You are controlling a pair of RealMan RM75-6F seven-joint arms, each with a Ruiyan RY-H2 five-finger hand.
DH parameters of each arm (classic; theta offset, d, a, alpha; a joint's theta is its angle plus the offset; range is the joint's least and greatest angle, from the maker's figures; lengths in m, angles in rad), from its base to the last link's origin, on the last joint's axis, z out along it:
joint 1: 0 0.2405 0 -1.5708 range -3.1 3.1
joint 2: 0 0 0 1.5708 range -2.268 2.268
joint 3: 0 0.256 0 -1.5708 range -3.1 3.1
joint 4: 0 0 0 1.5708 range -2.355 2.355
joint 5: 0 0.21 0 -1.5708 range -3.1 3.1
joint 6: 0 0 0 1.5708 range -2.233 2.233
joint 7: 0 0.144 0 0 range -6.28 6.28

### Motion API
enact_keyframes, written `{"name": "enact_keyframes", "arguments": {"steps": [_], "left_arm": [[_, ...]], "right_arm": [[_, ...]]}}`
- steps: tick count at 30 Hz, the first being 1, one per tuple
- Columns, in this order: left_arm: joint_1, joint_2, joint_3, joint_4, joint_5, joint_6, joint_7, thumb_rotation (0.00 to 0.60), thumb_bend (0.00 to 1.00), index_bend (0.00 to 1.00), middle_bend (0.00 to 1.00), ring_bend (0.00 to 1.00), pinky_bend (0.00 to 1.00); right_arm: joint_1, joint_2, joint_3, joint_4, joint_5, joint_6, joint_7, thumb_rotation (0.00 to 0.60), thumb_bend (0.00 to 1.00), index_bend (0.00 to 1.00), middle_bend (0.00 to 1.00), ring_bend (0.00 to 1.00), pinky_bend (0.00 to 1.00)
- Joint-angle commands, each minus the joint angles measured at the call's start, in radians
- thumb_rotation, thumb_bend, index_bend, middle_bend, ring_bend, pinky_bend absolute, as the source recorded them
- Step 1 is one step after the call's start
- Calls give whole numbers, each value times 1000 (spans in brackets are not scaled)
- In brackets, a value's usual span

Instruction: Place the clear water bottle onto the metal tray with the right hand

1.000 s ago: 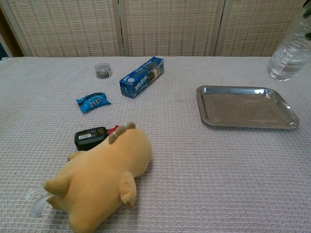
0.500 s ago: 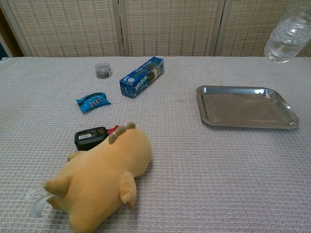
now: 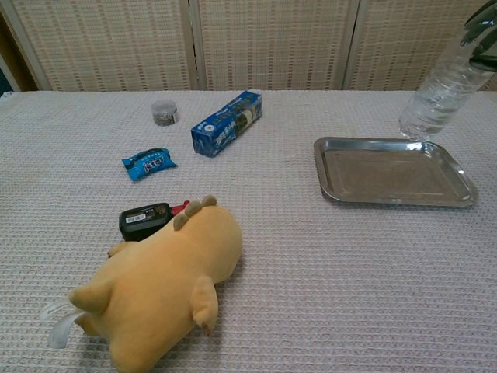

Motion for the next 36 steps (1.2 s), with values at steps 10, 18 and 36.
{"name": "enact_keyframes", "arguments": {"steps": [10, 18, 36], "left_arm": [[-3, 1, 1, 0, -4, -6, -1, 600, 527, 135, 146, 114, 186], [-5, 1, 3, -2, -7, -14, 2, 600, 527, 135, 146, 115, 186], [-10, 9, 9, -14, -14, -28, 20, 600, 530, 136, 149, 120, 196]], "right_arm": [[48, -94, -22, 175, 14, -108, 237, 600, 0, 663, 555, 382, 582], [57, -128, -33, 238, 27, -148, 242, 600, 0, 657, 556, 382, 582], [62, -130, -69, 267, 4, -167, 234, 600, 0, 125, 187, 0, 431]]}}
